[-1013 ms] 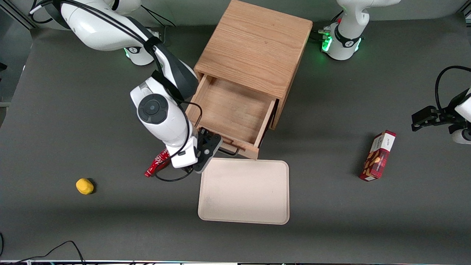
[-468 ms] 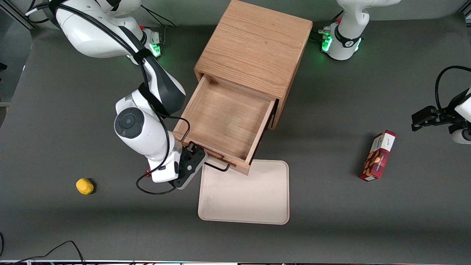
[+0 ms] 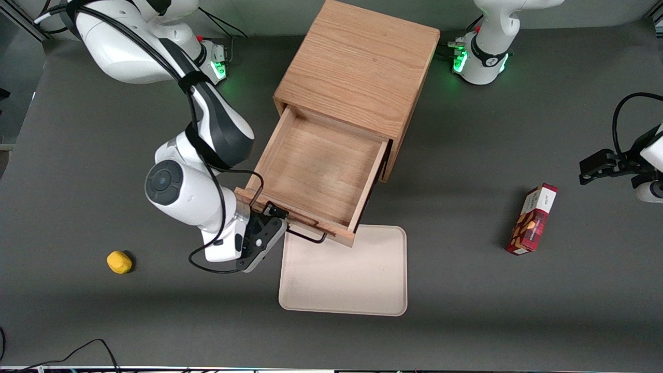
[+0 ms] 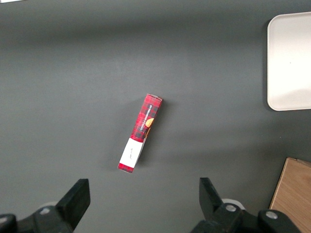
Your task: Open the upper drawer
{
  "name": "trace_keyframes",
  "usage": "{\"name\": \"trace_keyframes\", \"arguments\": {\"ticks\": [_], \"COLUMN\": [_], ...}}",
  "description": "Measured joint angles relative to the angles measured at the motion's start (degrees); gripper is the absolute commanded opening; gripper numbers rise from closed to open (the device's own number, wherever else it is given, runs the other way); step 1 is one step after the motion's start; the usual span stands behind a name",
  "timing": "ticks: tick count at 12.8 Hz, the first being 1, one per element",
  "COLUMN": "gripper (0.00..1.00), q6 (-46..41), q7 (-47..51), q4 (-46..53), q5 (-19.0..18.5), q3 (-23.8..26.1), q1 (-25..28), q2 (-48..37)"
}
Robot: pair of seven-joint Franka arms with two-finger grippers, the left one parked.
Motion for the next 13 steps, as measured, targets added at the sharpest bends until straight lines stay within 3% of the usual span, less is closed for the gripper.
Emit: {"name": "trace_keyframes", "arguments": {"ticks": [4, 7, 9, 11, 13], "gripper": [1.0, 1.0, 1.0, 1.0, 1.0], "q6": [-3.75, -13.92, -20.69, -22.79, -23.16], "q7": [0.07, 0.19, 0.19, 0.13, 1.23], "q4": [4.02, 4.76, 2.13, -3.52, -9.6], "q5": [2.99, 2.78, 0.39, -3.85, -5.03], "q3": [-0.17, -0.76, -2.53, -4.47, -6.47], "q1": [-0.8, -5.13, -8.74, -11.84, -13.73], "q2": [-0.5, -7.69, -14.93, -22.19, -27.99]}}
